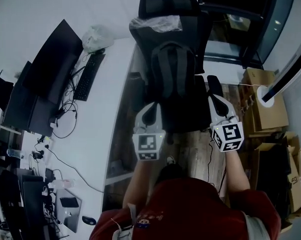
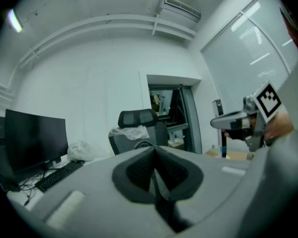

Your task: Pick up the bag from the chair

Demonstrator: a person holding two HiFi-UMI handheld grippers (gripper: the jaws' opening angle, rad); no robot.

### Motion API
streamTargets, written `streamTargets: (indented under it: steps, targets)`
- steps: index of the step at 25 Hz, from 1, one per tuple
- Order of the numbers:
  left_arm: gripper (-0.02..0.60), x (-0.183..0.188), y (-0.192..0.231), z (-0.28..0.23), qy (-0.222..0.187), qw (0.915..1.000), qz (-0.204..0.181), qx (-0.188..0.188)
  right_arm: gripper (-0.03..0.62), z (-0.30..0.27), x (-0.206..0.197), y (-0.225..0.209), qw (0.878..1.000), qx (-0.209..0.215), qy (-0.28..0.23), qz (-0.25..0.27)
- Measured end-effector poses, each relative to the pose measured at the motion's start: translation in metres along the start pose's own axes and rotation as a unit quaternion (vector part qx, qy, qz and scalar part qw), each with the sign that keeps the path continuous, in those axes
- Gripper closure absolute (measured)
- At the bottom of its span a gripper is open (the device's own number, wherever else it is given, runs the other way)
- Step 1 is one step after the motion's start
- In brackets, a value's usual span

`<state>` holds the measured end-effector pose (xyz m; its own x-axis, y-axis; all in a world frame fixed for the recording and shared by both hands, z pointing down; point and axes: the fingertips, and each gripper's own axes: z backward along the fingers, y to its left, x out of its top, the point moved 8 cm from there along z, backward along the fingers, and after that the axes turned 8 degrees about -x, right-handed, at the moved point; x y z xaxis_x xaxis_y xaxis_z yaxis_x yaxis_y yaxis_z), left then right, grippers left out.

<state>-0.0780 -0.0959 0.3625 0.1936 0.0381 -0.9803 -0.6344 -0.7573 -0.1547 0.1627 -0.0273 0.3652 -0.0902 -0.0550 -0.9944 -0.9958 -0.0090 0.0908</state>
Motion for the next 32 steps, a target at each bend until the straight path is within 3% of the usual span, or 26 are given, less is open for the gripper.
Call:
streamTargets:
  steps: [14, 23, 32]
  targets:
    - [0.584, -0.018, 0.138, -0.089, -0.003, 0.9998, 0.008, -0.018, 0.592, -0.151, 0.002, 0.024, 1.000, -0.027, 0.013, 0.002]
    - [0.584, -0.025, 0.172, -0.142, -0.004, 0.9995, 0.007, -0.030, 0.592, -0.208, -0.005, 0.013, 0.999, -0.037, 0.020, 0.005]
    - [0.583, -0.027, 0.194, -0.231, 0.001, 0.9995, 0.003, -0.031, 0.592, -0.288, -0.019, -0.039, 0.999, -0.024, 0.027, 0.000]
